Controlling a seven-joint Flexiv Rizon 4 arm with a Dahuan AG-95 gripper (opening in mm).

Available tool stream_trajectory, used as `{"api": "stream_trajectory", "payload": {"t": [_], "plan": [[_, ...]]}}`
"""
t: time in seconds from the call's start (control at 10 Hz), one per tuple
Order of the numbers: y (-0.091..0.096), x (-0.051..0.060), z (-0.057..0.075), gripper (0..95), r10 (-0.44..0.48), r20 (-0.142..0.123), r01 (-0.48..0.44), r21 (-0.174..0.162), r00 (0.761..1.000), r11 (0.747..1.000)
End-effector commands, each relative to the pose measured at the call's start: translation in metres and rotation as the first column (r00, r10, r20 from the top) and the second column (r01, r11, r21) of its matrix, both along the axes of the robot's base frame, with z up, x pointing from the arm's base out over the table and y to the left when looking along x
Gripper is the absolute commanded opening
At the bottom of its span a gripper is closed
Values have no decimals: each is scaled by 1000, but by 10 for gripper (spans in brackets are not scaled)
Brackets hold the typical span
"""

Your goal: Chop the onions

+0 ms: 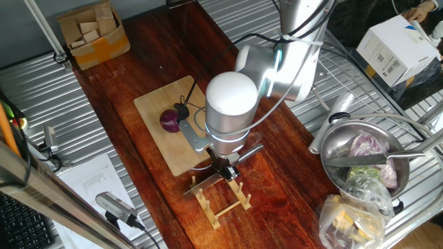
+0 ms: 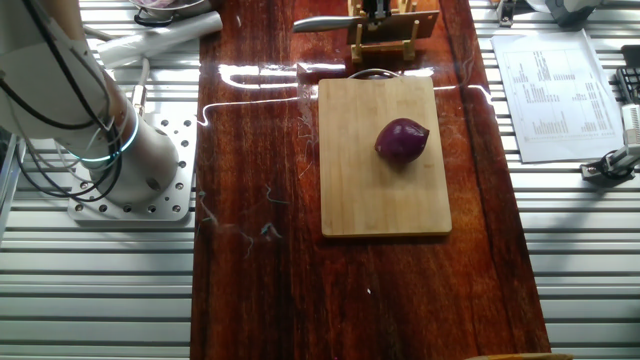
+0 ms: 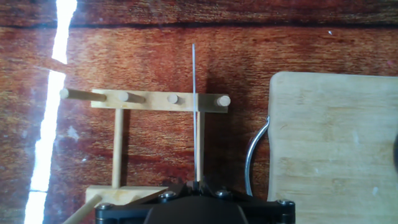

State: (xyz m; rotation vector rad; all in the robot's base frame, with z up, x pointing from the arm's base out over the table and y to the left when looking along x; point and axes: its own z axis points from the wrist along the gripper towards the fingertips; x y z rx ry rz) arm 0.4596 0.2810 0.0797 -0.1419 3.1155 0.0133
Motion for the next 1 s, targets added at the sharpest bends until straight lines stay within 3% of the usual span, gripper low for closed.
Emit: {"api": "stream_trajectory", "payload": {"t": [0.1, 0.4, 0.6, 0.7, 0.8, 1.0], "plan": [[0, -3, 17, 0, -2, -4, 2, 7, 1000, 1000], [-5, -5, 66, 0, 14, -25, -13, 27, 1000, 1000], [-21, -8, 100, 0, 41, -48, -40, 31, 998, 999], [-30, -8, 112, 0, 51, -57, -50, 29, 997, 998], [-41, -5, 125, 0, 71, -61, -71, 5, 996, 997], [-41, -5, 126, 0, 53, -39, -53, -11, 998, 999]]}}
